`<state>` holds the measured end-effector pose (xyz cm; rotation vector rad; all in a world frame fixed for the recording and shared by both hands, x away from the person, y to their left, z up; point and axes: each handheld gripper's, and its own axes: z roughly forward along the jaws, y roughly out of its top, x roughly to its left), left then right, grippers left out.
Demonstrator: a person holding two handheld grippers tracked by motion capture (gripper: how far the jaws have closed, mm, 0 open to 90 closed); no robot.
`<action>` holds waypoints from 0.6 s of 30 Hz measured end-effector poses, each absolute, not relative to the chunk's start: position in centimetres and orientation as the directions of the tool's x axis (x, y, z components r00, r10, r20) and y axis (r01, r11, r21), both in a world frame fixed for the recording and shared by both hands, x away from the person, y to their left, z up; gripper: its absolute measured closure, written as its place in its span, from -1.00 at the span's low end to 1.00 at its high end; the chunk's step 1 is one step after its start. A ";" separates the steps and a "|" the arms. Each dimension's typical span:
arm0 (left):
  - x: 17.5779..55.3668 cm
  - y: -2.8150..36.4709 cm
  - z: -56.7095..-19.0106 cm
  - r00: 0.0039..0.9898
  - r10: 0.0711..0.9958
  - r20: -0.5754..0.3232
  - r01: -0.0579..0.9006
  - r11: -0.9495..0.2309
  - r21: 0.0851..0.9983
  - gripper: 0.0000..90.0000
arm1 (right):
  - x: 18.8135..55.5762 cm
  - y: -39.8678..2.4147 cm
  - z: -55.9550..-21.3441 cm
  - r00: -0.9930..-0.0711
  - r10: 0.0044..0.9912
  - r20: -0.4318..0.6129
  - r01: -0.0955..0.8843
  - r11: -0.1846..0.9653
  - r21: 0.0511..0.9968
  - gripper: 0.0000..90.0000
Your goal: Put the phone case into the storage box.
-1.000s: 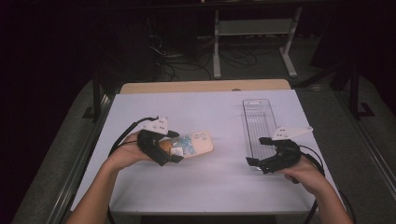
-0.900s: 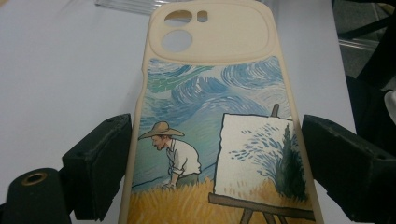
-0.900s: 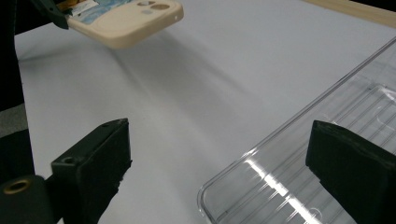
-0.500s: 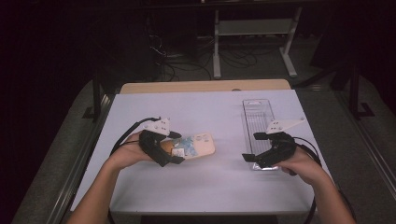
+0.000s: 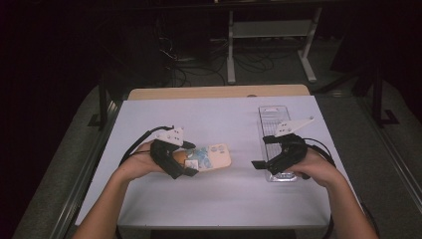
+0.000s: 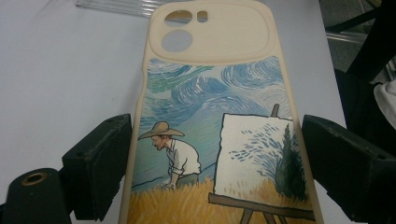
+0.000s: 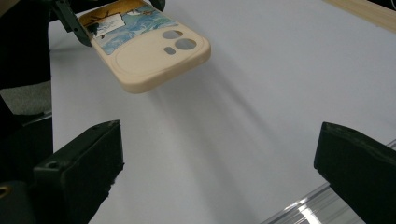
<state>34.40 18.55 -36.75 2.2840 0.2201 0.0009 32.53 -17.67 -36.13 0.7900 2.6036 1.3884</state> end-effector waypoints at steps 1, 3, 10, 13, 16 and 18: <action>34.4 18.5 -36.8 0.985 0.157 -0.075 0.160 -0.650 0.743 -0.75 | 32.7 -17.6 -36.1 -0.864 0.479 0.153 0.396 0.460 0.795 -0.98; 34.3 18.5 -36.8 0.986 0.154 -0.069 0.154 -0.654 0.741 -0.76 | 32.9 -17.4 -35.9 -0.870 0.469 0.153 0.389 0.461 0.798 -0.99; 34.3 18.3 -36.9 0.985 0.154 -0.074 0.158 -0.654 0.739 -0.76 | 33.7 -16.7 -35.4 -0.883 0.444 0.150 0.375 0.476 0.795 -1.00; 34.2 18.2 -37.0 0.986 0.151 -0.075 0.157 -0.660 0.734 -0.76 | 33.9 -16.3 -35.2 -0.893 0.424 0.153 0.368 0.490 0.790 -1.00; 34.3 18.0 -37.0 0.987 0.142 -0.074 0.151 -0.666 0.731 -0.76 | 34.2 -15.9 -34.8 -0.902 0.403 0.152 0.357 0.504 0.787 -1.00; 34.2 17.9 -37.1 0.988 0.139 -0.074 0.149 -0.669 0.729 -0.75 | 34.4 -15.6 -34.6 -0.909 0.389 0.151 0.349 0.507 0.788 -1.00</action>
